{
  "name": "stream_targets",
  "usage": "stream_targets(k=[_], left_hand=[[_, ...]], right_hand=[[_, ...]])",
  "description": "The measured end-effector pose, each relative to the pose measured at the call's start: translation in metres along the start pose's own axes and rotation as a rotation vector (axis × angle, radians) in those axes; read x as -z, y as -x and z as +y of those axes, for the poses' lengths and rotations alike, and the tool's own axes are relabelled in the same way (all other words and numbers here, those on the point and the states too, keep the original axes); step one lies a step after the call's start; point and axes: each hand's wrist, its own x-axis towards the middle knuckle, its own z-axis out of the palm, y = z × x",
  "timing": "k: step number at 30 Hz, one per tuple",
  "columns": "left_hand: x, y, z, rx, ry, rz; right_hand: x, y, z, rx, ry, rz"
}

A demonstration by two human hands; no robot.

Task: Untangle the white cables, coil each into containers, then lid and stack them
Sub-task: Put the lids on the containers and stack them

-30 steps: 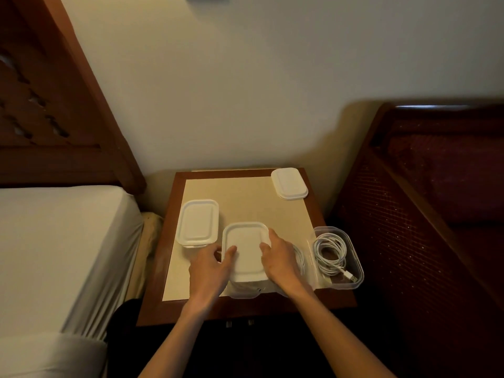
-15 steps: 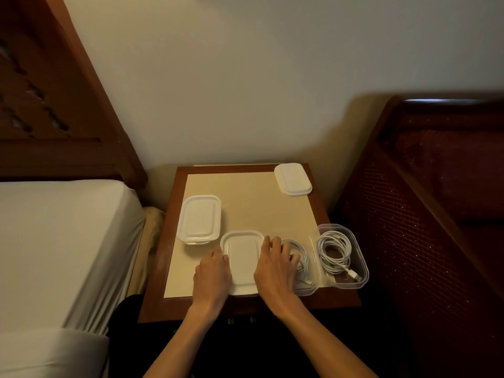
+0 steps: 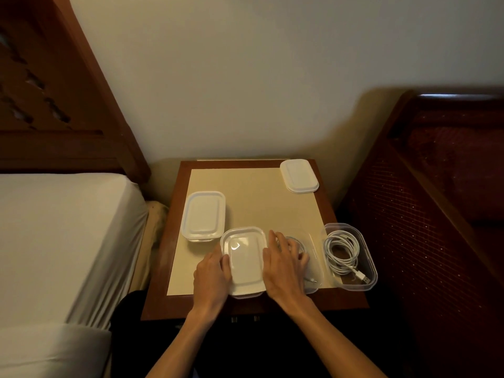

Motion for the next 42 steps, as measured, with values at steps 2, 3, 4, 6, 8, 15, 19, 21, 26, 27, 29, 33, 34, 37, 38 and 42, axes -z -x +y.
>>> stream_targets(k=[2, 3, 4, 6, 8, 15, 19, 21, 26, 27, 29, 33, 34, 37, 38, 42], left_hand=[[-0.001, -0.002, -0.001, 0.008, -0.008, -0.006], [-0.003, -0.002, -0.001, 0.009, -0.013, -0.010], [-0.003, -0.003, -0.001, 0.011, -0.017, -0.012], [-0.003, -0.004, 0.000, 0.017, -0.017, -0.016], [-0.002, -0.007, -0.001, 0.004, -0.013, -0.026], [0.011, -0.005, 0.005, -0.036, -0.247, 0.014], [0.008, -0.006, 0.003, -0.131, -0.248, -0.098], [0.005, -0.003, -0.004, -0.112, -0.224, -0.165], [0.002, 0.002, -0.009, -0.090, -0.195, -0.179], [0.001, 0.002, -0.010, -0.083, -0.205, -0.181], [-0.002, 0.001, -0.011, -0.072, -0.240, -0.177], [-0.008, 0.001, -0.012, -0.062, -0.296, -0.196], [-0.009, 0.001, -0.013, -0.060, -0.294, -0.198], [-0.009, 0.001, -0.015, -0.082, -0.267, -0.177], [-0.008, 0.000, -0.015, -0.090, -0.248, -0.159], [-0.008, 0.014, -0.016, -0.207, -0.213, -0.034]], right_hand=[[-0.003, -0.002, 0.011, -0.041, -0.028, -0.007], [-0.003, -0.002, 0.016, -0.052, -0.022, -0.005], [-0.002, -0.003, 0.019, -0.054, -0.005, -0.004], [0.000, -0.004, 0.023, -0.061, 0.041, -0.017], [0.004, -0.006, 0.025, -0.084, 0.086, -0.027], [0.005, 0.000, -0.001, 0.190, -0.097, 0.160], [-0.003, 0.004, -0.019, 0.348, -0.053, -0.087], [-0.005, 0.004, -0.020, 0.307, 0.035, -0.129], [-0.006, 0.004, -0.024, 0.331, 0.108, -0.161], [-0.007, 0.003, -0.023, 0.333, 0.123, -0.176], [-0.011, 0.002, -0.022, 0.327, 0.115, -0.189], [-0.026, 0.000, -0.020, 0.299, 0.055, -0.106], [-0.029, 0.000, -0.020, 0.294, 0.025, -0.100], [-0.023, 0.001, -0.020, 0.289, -0.026, -0.200], [-0.020, -0.001, -0.021, 0.289, -0.053, -0.188], [-0.011, 0.000, -0.028, 0.169, -0.253, -0.161]])
